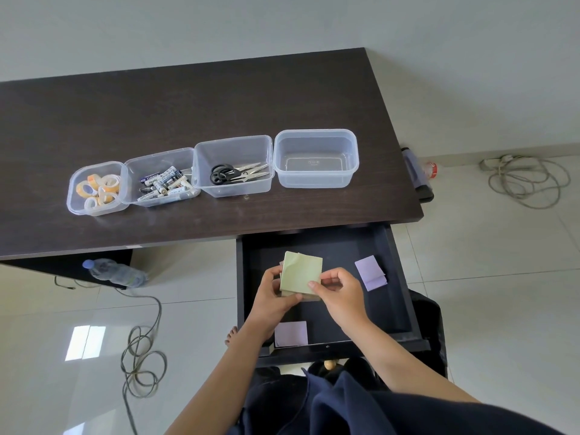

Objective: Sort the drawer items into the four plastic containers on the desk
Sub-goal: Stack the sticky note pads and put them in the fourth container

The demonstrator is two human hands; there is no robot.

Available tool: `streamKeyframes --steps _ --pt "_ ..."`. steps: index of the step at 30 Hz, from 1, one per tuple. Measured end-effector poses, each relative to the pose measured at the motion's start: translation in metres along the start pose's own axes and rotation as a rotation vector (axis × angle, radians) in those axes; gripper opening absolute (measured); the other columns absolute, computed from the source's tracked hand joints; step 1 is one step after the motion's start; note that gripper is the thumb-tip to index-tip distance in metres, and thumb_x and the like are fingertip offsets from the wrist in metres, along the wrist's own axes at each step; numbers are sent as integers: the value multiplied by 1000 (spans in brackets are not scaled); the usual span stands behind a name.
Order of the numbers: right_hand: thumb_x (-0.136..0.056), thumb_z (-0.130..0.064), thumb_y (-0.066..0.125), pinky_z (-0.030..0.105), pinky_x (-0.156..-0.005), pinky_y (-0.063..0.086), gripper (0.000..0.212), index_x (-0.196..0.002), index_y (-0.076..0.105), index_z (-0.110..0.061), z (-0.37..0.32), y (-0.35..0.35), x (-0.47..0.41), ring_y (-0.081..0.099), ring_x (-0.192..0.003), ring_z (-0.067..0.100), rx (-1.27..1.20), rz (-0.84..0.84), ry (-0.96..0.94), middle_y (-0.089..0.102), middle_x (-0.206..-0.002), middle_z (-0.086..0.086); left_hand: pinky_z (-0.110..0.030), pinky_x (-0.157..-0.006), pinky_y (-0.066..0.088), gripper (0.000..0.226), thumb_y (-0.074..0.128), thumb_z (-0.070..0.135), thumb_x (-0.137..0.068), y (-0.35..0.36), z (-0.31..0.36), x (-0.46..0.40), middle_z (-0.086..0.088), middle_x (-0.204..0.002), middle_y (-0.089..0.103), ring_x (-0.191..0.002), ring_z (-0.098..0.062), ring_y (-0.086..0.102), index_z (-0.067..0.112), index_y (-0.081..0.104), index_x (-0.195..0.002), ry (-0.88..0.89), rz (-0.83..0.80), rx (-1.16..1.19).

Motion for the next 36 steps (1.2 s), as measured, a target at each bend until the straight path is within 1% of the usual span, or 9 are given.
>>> streamKeyframes --steps 5,9,13,19,21,27,30,33,36 --pt "-74 -21 79 29 -72 58 22 -87 61 -20 1 -1 -1 65 -85 12 2 -36 14 67 -88 -5 -42 -90 55 64 73 -7 -75 -1 -1 2 -6 -113 59 -106 -20 60 21 43 -125 -16 -13 56" --pt "-74 -23 80 28 -72 58 25 -91 63 -18 -2 -2 -3 64 -85 11 42 -51 3 66 -90 -6 -39 -90 56 71 83 14 -69 0 -1 5 -8 -119 57 -110 -24 61 22 43 -127 -45 -23 166" --pt "-75 -24 79 25 -70 57 25 -93 63 -18 -4 0 -3 65 -85 11 48 -72 -1 66 -92 -6 -30 -81 57 46 65 14 -86 -2 4 5 -6 -115 60 -104 -20 64 20 43 -126 -40 -15 229" --pt "-76 -24 78 14 -56 52 24 -94 63 -18 -7 3 -4 64 -84 11 51 -84 -24 65 -93 -6 -48 -91 54 51 59 10 -91 -5 6 5 -12 -114 61 -107 -30 63 30 36 -132 -24 -9 193" --pt "-76 -24 78 15 -57 52 25 -95 63 -18 -6 4 -4 64 -83 11 48 -83 -21 66 -93 -5 -47 -89 55 53 60 9 -91 -5 9 5 -11 -114 60 -106 -31 63 31 34 -131 -8 -1 165" --pt "-80 -23 75 14 -66 51 24 -97 58 -21 -1 12 -2 61 -88 9 -9 -45 11 62 -100 -4 -35 -76 59 37 62 7 -89 -7 23 6 -4 -105 63 -94 -21 67 21 38 -113 88 68 76" --pt "-85 -20 70 10 -66 50 23 -101 53 -21 1 19 0 59 -92 3 -93 -58 42 59 -105 -7 -33 -73 58 20 62 7 -89 -7 30 5 -6 -107 63 -99 -24 66 18 48 -98 128 94 35" --pt "-88 -21 65 23 -73 57 24 -106 49 -23 2 24 -1 61 -98 8 -167 -104 81 62 -110 -2 -33 -74 58 13 59 6 -91 -6 31 3 -7 -112 61 -107 -25 60 19 59 -92 132 98 39" --pt "-87 -19 66 33 -74 60 23 -104 51 -23 1 24 -3 63 -97 14 -183 -117 72 62 -110 1 -36 -80 59 27 56 5 -92 -6 26 -1 -10 -126 53 -114 -28 56 25 64 -108 98 65 66"
Point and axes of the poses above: each hand's wrist, its own x-axis away from the middle knuckle, its own y-axis out of the palm, z = x × y, the point moved 5 cm from there along -x, towards the middle knuckle
